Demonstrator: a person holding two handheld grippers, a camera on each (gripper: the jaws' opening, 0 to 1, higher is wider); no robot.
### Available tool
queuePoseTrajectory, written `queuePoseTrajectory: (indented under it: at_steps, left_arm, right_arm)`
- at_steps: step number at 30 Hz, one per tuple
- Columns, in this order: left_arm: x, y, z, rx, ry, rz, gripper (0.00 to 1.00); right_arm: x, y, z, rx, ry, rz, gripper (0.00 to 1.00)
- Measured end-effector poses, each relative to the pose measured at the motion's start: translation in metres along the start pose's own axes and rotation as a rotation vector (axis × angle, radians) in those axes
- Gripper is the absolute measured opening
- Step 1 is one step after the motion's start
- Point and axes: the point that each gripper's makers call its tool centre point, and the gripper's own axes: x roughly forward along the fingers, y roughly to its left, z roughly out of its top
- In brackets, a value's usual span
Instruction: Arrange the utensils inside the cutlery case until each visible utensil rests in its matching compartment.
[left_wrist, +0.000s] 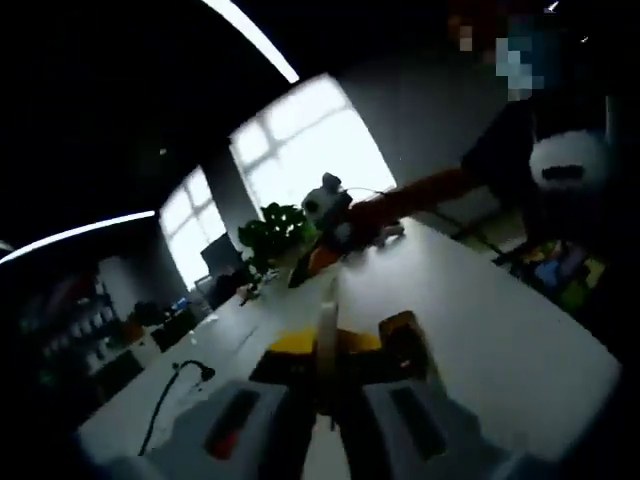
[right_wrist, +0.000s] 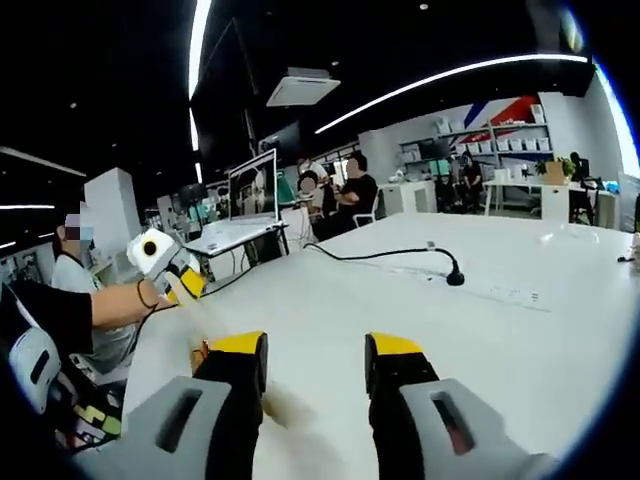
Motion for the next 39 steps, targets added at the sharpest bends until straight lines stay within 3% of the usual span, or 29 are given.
queuePoseTrajectory:
  at_steps: [5, 7, 9, 11, 14, 16, 21, 25, 32, 39]
  left_arm:
    - [-0.001, -0.01, -0.004, 0.149, 0.044, -0.048, 0.02]
    - [-0.002, -0.007, -0.003, 0.272, 0.067, -0.037, 0.02]
    - [-0.003, -0.008, 0.001, 0.277, 0.057, -0.038, 0.02]
    - [-0.002, -0.009, 0.01, 0.344, 0.029, -0.05, 0.02]
    - [-0.002, -0.013, 0.011, 0.421, 0.065, -0.092, 0.02]
    - [-0.003, -0.013, 0.011, 0.442, 0.07, -0.105, 0.02]
    - [-0.003, -0.019, 0.016, 0.499, 0.052, -0.158, 0.02]
    - [-0.004, -0.02, 0.016, 0.551, 0.066, -0.184, 0.02]
    - [0.001, -0.034, 0.023, 0.605, 0.06, -0.224, 0.02]
    - [0.004, -0.045, 0.03, 0.641, 0.052, -0.255, 0.02]
  right_arm:
    - [-0.002, 0.022, 0.002, -0.076, 0.019, 0.107, 0.51]
    - [-0.005, 0.026, 0.014, -0.2, -0.003, 0.105, 0.52]
    - [-0.01, 0.032, 0.024, -0.303, -0.01, 0.114, 0.52]
    - [-0.01, 0.045, 0.025, -0.299, 0.018, 0.167, 0.62]
    - [-0.01, 0.059, 0.021, -0.346, 0.073, 0.222, 0.76]
    - [-0.008, 0.066, 0.021, -0.327, 0.087, 0.233, 0.89]
    - [-0.006, 0.078, 0.01, -0.359, 0.161, 0.276, 0.99]
    - [-0.005, 0.079, -0.013, -0.389, 0.295, 0.307, 0.99]
    - [0.002, 0.082, -0.044, -0.427, 0.468, 0.359, 0.99]
    - [0.011, 0.104, -0.065, -0.406, 0.595, 0.491, 0.82]
